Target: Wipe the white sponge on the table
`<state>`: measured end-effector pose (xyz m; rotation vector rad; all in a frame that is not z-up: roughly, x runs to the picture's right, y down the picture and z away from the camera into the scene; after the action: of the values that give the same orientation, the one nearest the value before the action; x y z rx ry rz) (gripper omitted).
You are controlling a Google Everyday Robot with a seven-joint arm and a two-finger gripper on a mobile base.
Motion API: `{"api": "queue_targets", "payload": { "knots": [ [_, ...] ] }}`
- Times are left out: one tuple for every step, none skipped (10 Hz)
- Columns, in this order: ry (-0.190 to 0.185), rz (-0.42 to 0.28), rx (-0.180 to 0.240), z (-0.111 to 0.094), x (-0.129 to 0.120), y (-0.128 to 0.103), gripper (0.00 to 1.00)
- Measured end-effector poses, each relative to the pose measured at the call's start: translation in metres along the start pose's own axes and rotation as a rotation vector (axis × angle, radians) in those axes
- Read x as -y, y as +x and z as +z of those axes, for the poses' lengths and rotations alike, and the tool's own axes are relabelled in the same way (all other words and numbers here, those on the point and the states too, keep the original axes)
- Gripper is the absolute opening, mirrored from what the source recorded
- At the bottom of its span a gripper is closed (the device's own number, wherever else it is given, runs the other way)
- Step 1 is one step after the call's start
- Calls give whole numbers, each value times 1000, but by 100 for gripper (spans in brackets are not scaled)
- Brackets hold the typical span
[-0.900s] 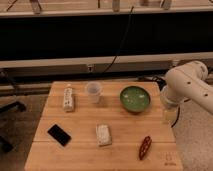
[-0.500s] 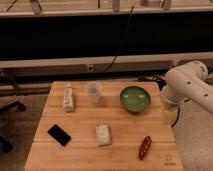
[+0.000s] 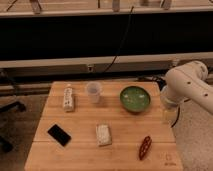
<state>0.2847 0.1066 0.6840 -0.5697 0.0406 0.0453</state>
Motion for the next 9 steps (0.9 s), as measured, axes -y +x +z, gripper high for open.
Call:
{"api": "queue_targets", "payload": {
  "knots": [
    [0, 0, 0, 0, 0, 0, 80],
    [0, 0, 0, 0, 0, 0, 80],
    [0, 0, 0, 0, 0, 0, 80],
    [0, 0, 0, 0, 0, 0, 80],
    [0, 0, 0, 0, 0, 0, 80],
    [-4, -3, -1, 1, -2, -1, 80],
    [-12, -15, -3, 7, -8, -9, 80],
    [-12, -25, -4, 11, -11, -19, 80],
    [-17, -40, 2, 17, -16, -39, 80]
  ]
}}
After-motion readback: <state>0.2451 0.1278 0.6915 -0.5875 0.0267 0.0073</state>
